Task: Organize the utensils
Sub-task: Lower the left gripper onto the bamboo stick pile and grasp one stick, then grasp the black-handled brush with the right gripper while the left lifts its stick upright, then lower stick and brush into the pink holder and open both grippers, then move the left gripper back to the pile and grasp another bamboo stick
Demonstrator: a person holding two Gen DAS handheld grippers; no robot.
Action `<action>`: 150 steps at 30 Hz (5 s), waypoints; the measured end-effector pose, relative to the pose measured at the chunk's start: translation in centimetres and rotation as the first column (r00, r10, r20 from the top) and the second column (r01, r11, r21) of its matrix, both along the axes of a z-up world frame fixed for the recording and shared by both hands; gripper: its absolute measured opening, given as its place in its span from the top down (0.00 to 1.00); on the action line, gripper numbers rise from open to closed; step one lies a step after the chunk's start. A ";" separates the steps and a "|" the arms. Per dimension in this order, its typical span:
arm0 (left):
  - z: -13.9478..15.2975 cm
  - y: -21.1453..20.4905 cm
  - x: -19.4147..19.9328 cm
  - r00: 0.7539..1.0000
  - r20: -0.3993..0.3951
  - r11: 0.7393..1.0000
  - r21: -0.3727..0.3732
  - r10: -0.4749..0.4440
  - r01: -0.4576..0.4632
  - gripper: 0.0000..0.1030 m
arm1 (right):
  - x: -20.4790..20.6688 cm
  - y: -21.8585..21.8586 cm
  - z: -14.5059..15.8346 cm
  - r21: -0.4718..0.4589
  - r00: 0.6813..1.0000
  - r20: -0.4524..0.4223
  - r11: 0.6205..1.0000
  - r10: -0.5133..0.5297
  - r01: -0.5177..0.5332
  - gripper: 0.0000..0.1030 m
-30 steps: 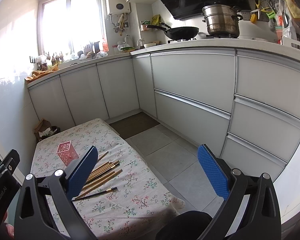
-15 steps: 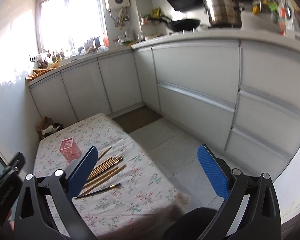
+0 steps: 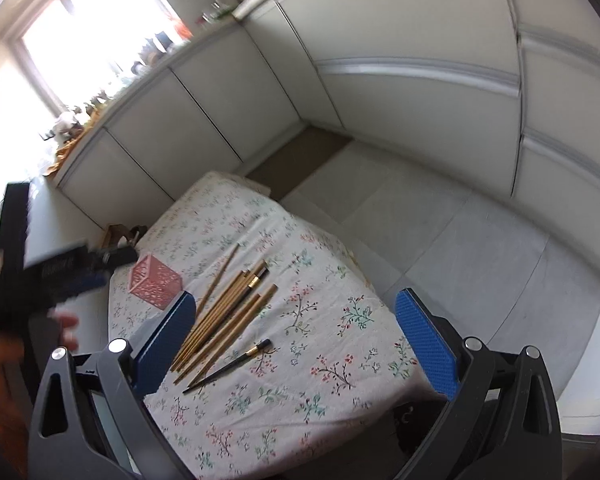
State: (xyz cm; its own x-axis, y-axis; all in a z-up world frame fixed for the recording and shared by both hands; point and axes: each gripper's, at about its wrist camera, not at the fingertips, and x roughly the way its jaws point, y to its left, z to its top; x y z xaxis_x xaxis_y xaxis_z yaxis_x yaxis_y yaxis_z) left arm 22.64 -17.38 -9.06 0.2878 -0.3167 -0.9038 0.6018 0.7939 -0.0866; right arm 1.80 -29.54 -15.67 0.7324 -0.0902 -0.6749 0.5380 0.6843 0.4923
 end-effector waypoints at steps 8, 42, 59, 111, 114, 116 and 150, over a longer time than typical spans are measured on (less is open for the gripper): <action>-11.9 -5.1 10.7 0.981 -0.194 0.970 0.239 -0.004 0.052 0.08 | 5.2 -1.8 -5.9 0.046 0.996 -0.083 0.998 0.040 -0.037 0.06; -11.6 3.7 8.9 0.997 -0.054 0.996 0.056 -0.063 0.066 0.90 | 10.0 1.3 -10.6 0.132 0.934 -0.338 0.988 0.116 -0.075 0.06; 7.5 18.2 -2.6 0.914 0.389 0.897 -0.435 0.114 0.073 0.95 | 16.7 7.8 -15.1 0.300 0.787 -0.616 0.916 -0.027 0.267 0.27; 7.3 21.2 9.9 0.817 0.382 0.854 -0.466 0.431 -0.233 0.95 | 31.3 13.4 10.4 -0.230 0.898 0.265 0.927 0.351 -0.295 0.93; 5.3 21.1 11.8 0.835 0.343 0.851 -0.464 0.430 -0.247 0.94 | 33.1 14.2 8.0 -0.229 0.895 0.234 0.916 0.380 -0.329 0.93; 3.9 21.0 12.6 0.841 0.326 0.849 -0.460 0.433 -0.259 0.92 | 34.0 14.8 6.7 -0.231 0.887 0.215 0.904 0.409 -0.360 0.92; -0.5 19.6 3.6 0.860 0.258 0.848 -0.434 0.439 -0.303 0.07 | 17.8 11.3 3.7 -0.647 0.982 0.089 0.759 0.166 -0.069 0.06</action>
